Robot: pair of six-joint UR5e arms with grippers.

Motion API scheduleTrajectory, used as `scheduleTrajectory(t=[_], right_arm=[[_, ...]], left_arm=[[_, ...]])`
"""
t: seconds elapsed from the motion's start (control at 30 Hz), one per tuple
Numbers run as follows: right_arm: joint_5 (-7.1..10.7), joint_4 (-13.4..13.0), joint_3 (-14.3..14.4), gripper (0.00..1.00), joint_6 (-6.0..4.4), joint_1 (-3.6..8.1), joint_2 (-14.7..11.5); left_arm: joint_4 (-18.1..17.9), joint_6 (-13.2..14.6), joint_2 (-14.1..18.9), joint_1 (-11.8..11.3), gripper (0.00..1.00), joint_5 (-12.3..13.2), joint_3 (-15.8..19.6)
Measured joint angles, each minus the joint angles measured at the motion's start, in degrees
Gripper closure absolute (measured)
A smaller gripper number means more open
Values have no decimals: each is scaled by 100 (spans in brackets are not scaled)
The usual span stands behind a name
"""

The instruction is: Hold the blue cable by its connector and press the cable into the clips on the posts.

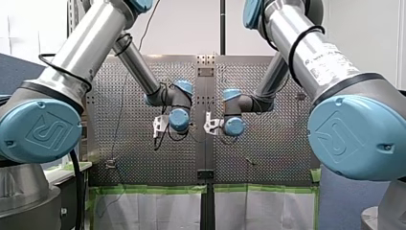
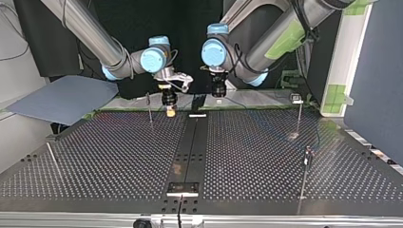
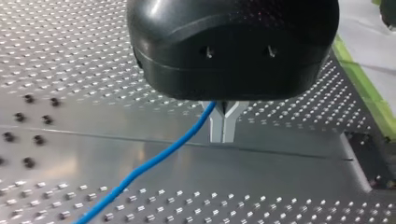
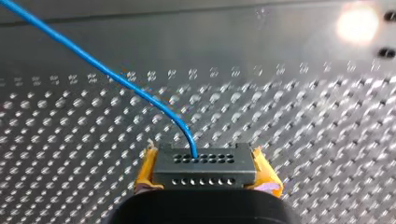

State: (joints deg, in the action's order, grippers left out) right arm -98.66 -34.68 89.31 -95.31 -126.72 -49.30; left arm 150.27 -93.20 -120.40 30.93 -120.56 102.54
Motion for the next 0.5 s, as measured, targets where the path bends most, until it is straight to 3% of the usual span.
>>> scheduleTrajectory(t=[0.1, 0.33, 0.5], right_arm=[[-69, -185, 184, 100, 25, 24, 1], [-381, -633, 632, 100, 230, 91, 29], [-556, -936, 936, 100, 412, 161, 234]], left_arm=[[-118, -18, -173, 11, 100, 51, 0], [-225, -31, -448, 63, 100, 127, -5], [-297, -36, -499, 71, 100, 151, -7]])
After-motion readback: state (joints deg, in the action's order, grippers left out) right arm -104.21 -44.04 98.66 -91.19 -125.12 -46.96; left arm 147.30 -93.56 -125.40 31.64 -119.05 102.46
